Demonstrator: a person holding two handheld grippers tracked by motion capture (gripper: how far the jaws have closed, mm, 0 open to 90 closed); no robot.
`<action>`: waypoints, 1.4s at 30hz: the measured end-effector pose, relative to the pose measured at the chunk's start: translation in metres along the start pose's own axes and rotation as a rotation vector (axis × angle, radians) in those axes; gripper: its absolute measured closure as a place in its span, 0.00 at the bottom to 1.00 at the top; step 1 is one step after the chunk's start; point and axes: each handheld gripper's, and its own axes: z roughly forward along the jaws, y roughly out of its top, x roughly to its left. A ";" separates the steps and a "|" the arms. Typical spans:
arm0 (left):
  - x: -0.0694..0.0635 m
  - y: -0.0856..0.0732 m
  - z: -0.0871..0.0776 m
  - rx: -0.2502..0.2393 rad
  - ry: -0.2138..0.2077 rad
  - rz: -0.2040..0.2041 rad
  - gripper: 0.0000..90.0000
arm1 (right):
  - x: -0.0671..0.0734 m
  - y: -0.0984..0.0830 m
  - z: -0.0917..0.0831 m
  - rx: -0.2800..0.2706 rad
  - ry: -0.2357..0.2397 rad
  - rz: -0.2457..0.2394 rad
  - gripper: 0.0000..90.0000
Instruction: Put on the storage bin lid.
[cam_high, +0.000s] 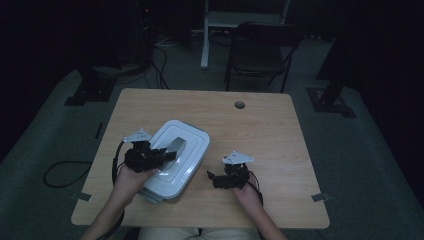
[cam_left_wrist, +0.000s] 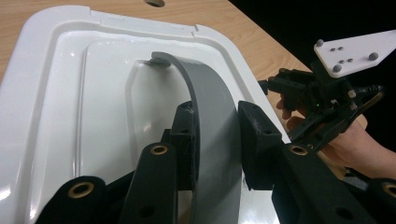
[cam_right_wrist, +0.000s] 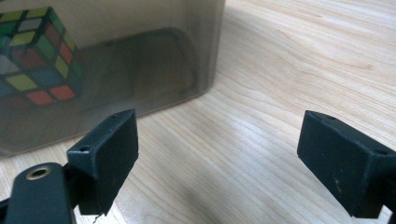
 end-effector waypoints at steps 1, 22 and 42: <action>0.000 0.000 0.000 0.003 0.001 0.004 0.78 | -0.001 0.000 -0.001 -0.002 0.001 0.003 0.14; 0.024 0.008 -0.045 -0.119 0.066 0.011 0.29 | -0.018 -0.002 -0.016 -0.018 -0.045 0.031 0.14; 0.105 -0.028 -0.051 -0.247 0.404 -0.045 0.01 | -0.018 -0.005 -0.018 -0.015 -0.051 0.037 0.14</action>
